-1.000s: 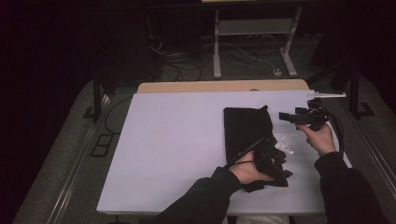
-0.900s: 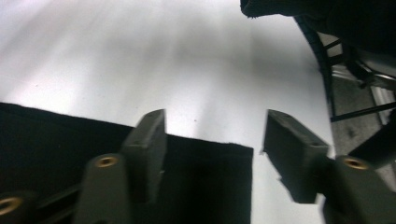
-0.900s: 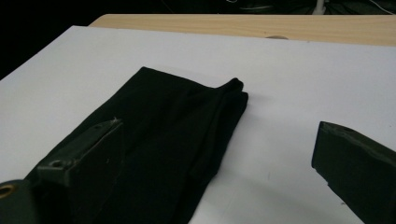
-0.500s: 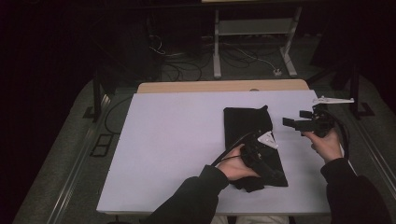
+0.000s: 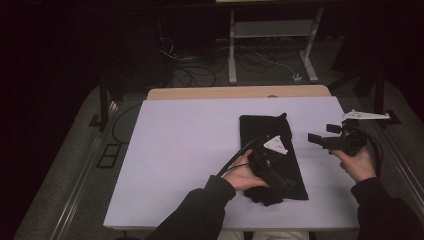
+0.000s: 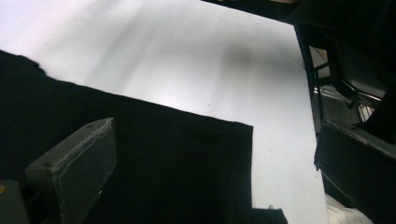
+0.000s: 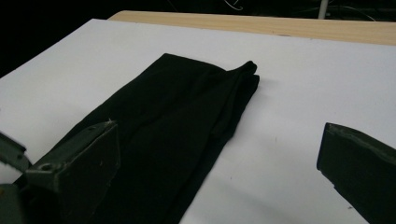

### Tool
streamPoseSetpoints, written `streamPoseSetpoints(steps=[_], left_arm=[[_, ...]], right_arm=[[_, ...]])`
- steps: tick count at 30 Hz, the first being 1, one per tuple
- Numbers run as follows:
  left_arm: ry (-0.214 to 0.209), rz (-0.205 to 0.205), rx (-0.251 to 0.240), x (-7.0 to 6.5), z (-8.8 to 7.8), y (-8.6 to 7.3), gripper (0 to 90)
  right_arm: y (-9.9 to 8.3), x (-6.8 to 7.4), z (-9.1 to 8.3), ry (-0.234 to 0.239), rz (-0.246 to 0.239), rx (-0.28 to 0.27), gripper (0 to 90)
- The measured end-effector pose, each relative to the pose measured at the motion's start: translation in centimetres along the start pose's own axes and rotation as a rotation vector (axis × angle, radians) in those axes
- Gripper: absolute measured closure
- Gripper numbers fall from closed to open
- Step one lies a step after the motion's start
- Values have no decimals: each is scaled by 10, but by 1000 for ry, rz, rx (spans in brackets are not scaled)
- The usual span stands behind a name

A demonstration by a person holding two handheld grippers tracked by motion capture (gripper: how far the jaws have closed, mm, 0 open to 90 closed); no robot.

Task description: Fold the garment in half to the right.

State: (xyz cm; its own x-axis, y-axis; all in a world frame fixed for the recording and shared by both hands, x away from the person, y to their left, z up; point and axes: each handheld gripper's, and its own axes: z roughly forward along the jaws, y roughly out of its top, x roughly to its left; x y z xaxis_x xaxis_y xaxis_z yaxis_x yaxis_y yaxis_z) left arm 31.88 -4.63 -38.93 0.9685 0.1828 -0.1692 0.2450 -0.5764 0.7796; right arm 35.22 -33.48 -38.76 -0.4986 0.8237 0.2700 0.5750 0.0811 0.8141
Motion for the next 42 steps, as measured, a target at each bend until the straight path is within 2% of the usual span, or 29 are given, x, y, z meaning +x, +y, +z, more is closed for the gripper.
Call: streamPoseSetpoints(steps=[6, 33, 42], left_arm=[[-12, 2, -16, 4, -12, -6, 0], [102, -55, -75, 24, -65, -44, 0], [136, -66, -77, 29, -80, -57, 0]], right_arm=[[-4, 4, -6, 5, -13, -4, 0], [-27, 19, -24, 9, -46, 7, 0], [-33, 25, -28, 11, -61, 20, 0]])
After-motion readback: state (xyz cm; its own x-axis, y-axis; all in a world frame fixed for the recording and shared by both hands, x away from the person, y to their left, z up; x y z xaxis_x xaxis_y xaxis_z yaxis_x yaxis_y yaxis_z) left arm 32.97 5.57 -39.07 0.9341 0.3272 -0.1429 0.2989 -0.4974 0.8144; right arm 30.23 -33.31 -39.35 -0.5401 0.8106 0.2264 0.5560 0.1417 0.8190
